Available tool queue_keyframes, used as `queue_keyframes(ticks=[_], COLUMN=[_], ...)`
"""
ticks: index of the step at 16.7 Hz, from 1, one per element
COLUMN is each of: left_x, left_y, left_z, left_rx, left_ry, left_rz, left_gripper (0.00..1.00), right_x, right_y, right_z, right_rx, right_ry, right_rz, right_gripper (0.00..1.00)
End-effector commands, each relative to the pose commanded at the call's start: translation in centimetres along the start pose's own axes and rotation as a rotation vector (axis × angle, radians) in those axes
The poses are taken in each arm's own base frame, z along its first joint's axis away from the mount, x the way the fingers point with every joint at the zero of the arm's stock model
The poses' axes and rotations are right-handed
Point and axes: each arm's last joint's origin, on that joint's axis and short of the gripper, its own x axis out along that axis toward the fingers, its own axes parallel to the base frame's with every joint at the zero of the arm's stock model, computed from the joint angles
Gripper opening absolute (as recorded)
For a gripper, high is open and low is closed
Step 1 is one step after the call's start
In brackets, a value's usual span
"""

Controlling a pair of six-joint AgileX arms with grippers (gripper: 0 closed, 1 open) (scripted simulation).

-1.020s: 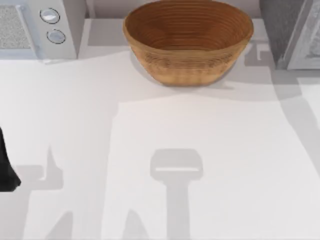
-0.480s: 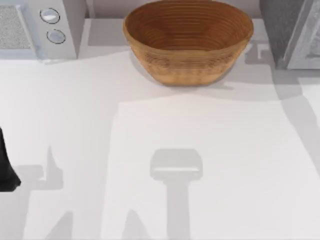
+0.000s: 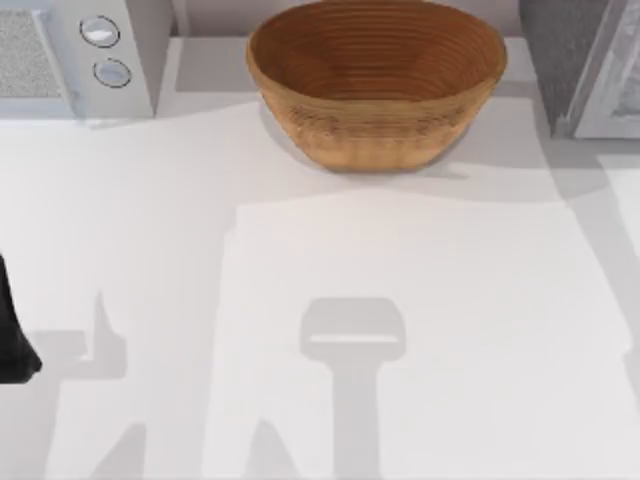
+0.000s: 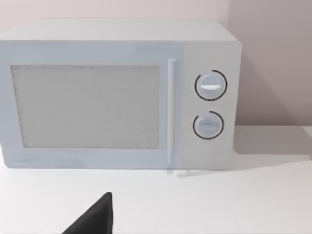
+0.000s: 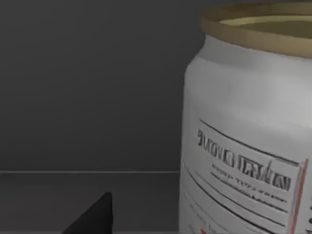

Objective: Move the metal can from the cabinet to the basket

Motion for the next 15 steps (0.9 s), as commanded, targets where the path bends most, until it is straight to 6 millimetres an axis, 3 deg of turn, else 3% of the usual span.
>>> queue_keyframes(ticks=[5,15], left_x=[0.0,0.0], left_y=[0.0,0.0], left_z=[0.0,0.0], left_rx=[0.0,0.0], left_ry=[0.0,0.0], left_rz=[0.0,0.0], left_gripper=[1.0,1.0], right_x=[0.38,0.38], right_y=[-0.07,-0.07], right_z=[0.04,0.04], right_rx=[0.0,0.0], right_ry=[-0.003,-0.003], right_rz=[0.0,0.0], right_gripper=[1.0,0.25])
